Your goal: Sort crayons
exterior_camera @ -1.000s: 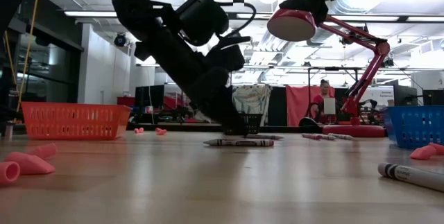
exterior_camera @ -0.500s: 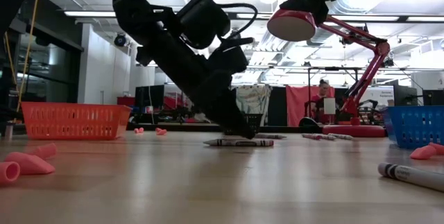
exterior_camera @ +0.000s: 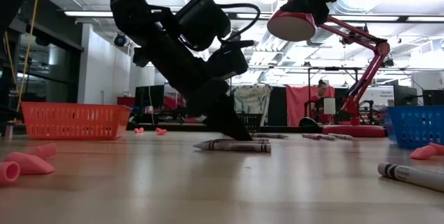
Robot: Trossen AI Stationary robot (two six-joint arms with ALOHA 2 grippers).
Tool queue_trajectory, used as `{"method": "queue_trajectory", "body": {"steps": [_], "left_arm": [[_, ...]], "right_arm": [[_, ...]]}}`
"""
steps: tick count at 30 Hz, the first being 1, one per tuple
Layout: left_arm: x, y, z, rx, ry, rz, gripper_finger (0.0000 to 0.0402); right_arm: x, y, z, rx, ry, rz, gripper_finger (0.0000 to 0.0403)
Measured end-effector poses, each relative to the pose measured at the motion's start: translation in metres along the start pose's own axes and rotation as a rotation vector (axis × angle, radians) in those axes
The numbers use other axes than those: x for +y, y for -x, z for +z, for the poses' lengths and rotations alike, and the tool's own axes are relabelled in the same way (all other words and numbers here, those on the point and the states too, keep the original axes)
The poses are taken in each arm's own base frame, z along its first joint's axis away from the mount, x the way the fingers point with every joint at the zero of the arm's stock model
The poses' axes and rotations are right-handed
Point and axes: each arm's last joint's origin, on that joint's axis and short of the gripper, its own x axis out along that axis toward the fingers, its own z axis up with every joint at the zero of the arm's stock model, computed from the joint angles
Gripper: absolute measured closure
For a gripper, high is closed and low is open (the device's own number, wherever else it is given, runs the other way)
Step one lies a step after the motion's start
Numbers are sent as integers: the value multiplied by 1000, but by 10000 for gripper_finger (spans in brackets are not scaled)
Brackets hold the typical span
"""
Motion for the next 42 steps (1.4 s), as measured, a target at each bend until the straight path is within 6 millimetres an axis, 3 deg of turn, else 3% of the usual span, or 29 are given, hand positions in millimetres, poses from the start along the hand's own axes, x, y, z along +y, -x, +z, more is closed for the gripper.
{"method": "queue_trajectory", "body": {"steps": [3, 9, 20, 26, 34, 42], "left_arm": [[4, 0, -1, 12, 33, 4, 299], [12, 0, -3, 43, 111, -15, 390], [23, 0, -4, 48, 183, -42, 399], [30, 11, 2, 36, 181, -24, 401], [49, 64, 38, -97, 135, 3, 401], [63, 156, 76, -395, 158, 79, 401]], "right_arm": [[0, 0, 0, 0, 0, 0, 254], [0, 0, 0, 0, 0, 0, 254], [0, 0, 0, 0, -3, 1, 254], [0, 0, 0, 1, -1, 2, 254], [0, 0, 0, 1, 0, 4, 254], [0, 0, 1, -9, -1, 6, 254]]}}
